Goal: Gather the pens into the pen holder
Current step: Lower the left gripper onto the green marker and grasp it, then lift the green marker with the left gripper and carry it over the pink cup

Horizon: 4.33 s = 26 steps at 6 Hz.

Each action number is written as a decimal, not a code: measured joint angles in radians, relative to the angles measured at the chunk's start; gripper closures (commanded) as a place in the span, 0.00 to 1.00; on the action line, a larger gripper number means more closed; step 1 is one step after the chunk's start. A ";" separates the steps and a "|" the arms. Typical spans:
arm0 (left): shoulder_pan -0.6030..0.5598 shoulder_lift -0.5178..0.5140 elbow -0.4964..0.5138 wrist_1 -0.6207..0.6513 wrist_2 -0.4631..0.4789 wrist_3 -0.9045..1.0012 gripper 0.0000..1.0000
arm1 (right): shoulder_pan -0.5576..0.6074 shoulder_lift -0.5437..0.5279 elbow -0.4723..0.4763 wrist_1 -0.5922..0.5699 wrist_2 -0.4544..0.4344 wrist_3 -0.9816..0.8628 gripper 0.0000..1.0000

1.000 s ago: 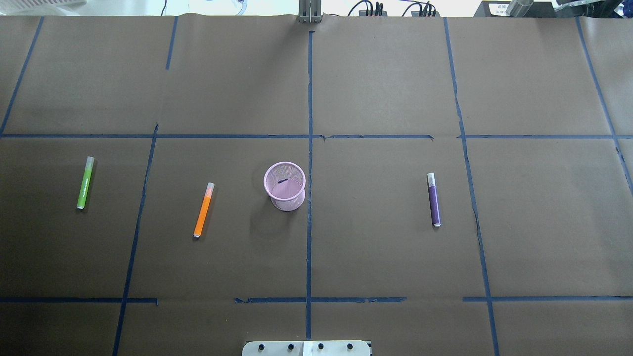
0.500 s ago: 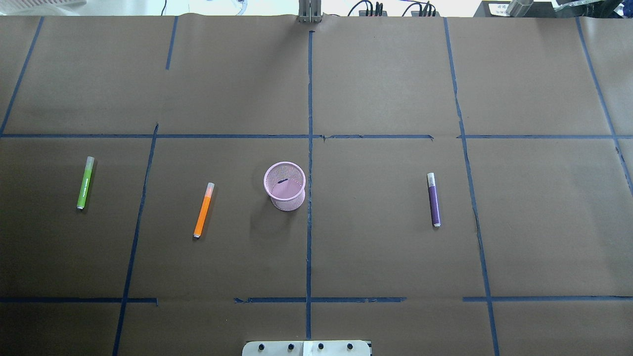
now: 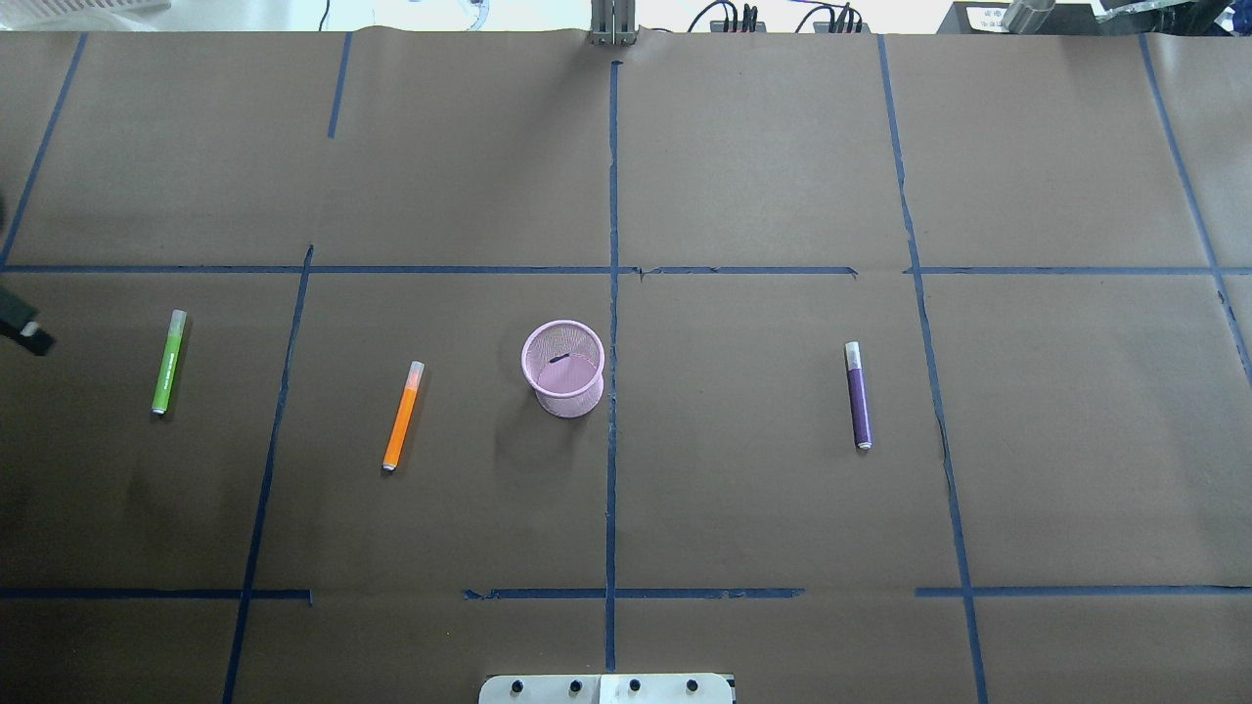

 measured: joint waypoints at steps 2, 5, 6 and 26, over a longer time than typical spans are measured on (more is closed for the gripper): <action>0.070 -0.162 0.169 -0.002 0.028 -0.049 0.09 | 0.000 -0.005 0.001 0.000 0.004 -0.002 0.00; 0.095 -0.248 0.308 -0.002 0.085 -0.118 0.15 | -0.001 -0.007 0.004 0.000 0.011 -0.003 0.00; 0.124 -0.254 0.318 -0.002 0.087 -0.158 0.24 | -0.002 -0.007 0.004 -0.001 0.012 -0.003 0.00; 0.622 -0.481 -0.161 -0.634 0.907 -0.266 0.92 | -0.046 -0.001 0.008 0.000 0.035 0.004 0.00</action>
